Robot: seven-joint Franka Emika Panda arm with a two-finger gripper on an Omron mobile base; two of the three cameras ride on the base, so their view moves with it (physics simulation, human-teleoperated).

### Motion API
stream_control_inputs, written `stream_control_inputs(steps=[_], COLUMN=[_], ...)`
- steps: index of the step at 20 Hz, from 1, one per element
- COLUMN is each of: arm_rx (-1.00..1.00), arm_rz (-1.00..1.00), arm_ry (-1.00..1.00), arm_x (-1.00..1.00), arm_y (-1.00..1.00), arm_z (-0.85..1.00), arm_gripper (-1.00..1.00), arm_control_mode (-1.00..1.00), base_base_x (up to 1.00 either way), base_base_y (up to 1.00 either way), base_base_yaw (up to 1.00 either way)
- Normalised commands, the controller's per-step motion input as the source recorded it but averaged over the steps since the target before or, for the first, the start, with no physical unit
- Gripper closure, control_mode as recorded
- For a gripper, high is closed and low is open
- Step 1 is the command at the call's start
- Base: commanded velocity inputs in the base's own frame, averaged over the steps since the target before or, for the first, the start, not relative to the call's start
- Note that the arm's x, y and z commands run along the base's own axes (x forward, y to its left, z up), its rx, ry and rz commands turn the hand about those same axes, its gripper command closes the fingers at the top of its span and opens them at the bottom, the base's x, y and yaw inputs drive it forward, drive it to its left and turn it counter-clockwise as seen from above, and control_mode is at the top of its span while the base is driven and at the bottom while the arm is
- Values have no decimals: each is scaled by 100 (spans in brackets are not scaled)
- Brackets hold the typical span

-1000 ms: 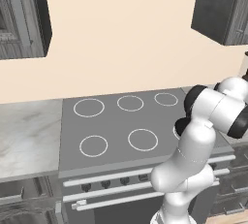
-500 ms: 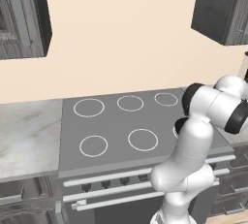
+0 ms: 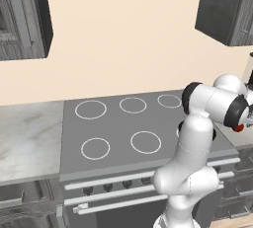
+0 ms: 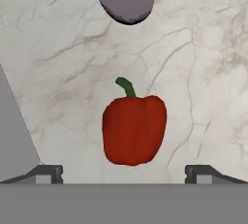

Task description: Put the eggplant and bell pepper in the pan. Then turn on the front right burner and set the heat to medium.

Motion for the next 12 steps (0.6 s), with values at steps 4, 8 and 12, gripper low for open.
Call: stream_control_inputs(steps=[4, 8, 12], arm_rx=[0, 3, 3], arm_rz=[-3, -5, -4], arm_ry=[0, 0, 1], arm_x=[12, 2, 0], arm_y=[-7, -25, -29], arm_z=[-8, 0, -9], arm_gripper=[-100, -100, -100], arm_control_mode=[-100, -100, -100], base_base_x=[0, 0, 0], base_base_y=[0, 0, 0], base_base_yaw=[0, 0, 0])
